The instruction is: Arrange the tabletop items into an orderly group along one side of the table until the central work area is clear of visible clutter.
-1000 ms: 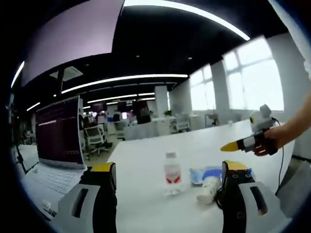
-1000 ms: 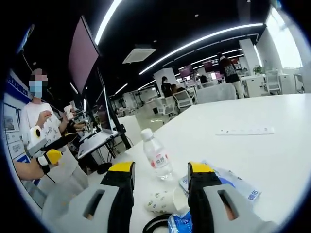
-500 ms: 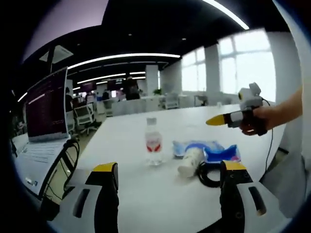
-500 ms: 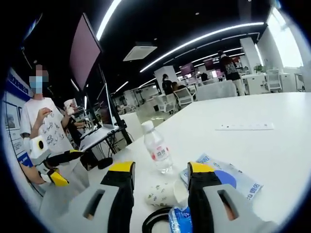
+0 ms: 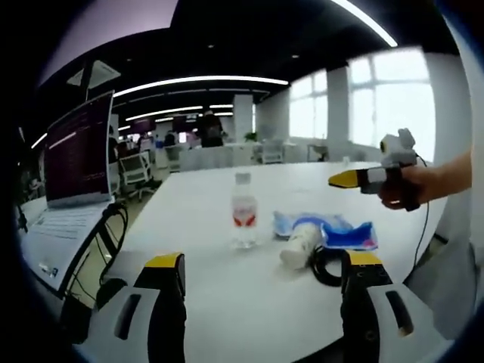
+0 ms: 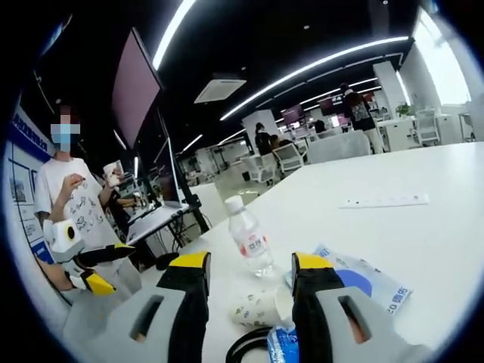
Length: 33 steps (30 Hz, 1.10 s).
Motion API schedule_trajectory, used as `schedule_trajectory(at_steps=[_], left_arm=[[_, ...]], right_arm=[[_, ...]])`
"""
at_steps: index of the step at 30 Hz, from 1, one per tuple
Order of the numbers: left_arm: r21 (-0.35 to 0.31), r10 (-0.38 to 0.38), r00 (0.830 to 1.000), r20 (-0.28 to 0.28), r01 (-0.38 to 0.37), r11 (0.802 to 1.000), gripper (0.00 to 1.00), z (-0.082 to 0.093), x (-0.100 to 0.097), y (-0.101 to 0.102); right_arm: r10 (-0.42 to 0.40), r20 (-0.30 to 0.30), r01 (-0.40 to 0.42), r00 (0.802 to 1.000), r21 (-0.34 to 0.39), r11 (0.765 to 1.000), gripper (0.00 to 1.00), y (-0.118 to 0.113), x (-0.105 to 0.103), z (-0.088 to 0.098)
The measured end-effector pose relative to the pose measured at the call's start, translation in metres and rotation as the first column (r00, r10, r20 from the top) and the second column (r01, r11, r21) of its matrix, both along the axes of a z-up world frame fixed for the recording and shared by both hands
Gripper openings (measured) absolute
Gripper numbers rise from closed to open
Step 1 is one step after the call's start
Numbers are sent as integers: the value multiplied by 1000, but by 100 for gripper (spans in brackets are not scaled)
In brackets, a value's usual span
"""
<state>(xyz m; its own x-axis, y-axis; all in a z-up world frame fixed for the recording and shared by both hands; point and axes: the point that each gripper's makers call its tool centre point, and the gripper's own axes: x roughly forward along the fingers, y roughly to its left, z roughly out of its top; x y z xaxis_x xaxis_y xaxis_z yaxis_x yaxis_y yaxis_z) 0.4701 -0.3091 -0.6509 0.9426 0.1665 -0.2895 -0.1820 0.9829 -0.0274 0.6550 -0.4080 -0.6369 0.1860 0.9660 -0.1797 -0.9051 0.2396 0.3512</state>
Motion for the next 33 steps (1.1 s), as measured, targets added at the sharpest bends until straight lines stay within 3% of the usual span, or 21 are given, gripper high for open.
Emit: schedule_trajectory(at_steps=[7, 20, 33], left_arm=[[-10, -11, 999, -31, 11, 1000, 82, -2, -3, -5], [-20, 31, 999, -30, -32, 999, 81, 0, -12, 4], [-14, 23, 999, -44, -23, 1000, 81, 0, -16, 9]], right_arm=[[-1, 1, 1, 1000, 21, 1000, 40, -3, 2, 0], [31, -3, -31, 1000, 26, 999, 42, 5, 1, -4], [31, -13, -31, 999, 15, 999, 43, 5, -2, -15]])
